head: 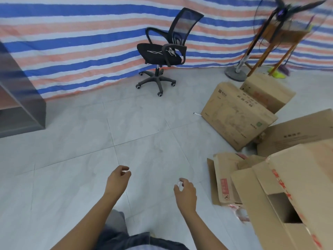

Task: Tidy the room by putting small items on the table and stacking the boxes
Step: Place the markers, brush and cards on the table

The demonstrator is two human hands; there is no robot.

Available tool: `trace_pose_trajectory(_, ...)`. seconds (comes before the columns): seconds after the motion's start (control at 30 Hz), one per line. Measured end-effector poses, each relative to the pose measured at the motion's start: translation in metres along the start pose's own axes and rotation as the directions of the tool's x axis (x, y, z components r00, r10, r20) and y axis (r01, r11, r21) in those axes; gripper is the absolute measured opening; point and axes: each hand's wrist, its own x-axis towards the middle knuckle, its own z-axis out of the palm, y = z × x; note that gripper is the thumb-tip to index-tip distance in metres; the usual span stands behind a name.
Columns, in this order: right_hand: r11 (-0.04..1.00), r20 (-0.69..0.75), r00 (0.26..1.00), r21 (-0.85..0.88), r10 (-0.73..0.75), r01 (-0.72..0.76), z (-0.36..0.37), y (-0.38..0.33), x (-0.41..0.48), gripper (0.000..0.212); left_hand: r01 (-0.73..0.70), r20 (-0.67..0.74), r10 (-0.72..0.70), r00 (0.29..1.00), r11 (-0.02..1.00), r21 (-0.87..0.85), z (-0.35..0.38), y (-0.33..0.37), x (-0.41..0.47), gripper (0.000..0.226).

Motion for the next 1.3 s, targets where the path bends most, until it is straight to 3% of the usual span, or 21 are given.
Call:
trace_pose_trajectory(0.37, 0.969, -0.121, 0.961, 0.044, 0.248, -0.244, -0.008, -0.041, 0.088, 0.036, -0.076, 0.243, 0.042, 0.969, 0.988, 0.132, 0.037, 0.077, 0.139, 0.027)
trace_pose_trajectory(0.7, 0.875, -0.229, 0.851, 0.24, 0.473, -0.421, 0.011, -0.147, 0.189, 0.038, -0.207, 0.391, 0.14, 0.91, 0.969, 0.136, 0.019, 0.19, 0.307, 0.026)
trace_pose_trajectory(0.93, 0.803, -0.312, 0.742, 0.295, 0.594, -0.519, 0.002, -0.169, 0.229, 0.036, -0.234, 0.553, 0.077, 0.829, 0.947, 0.219, 0.056, 0.226, 0.36, 0.028)
trace_pose_trajectory(1.17, 0.757, -0.287, 0.715, 0.404, 0.637, -0.513, -0.022, -0.175, 0.336, 0.039, -0.386, 0.642, 0.126, 0.756, 0.878, 0.282, 0.125, 0.295, 0.421, 0.03)
trace_pose_trajectory(1.3, 0.763, -0.262, 0.743, 0.435, 0.616, -0.479, -0.061, -0.19, 0.433, 0.04, -0.397, 0.602, 0.139, 0.786, 0.861, 0.319, 0.151, 0.348, 0.473, 0.029)
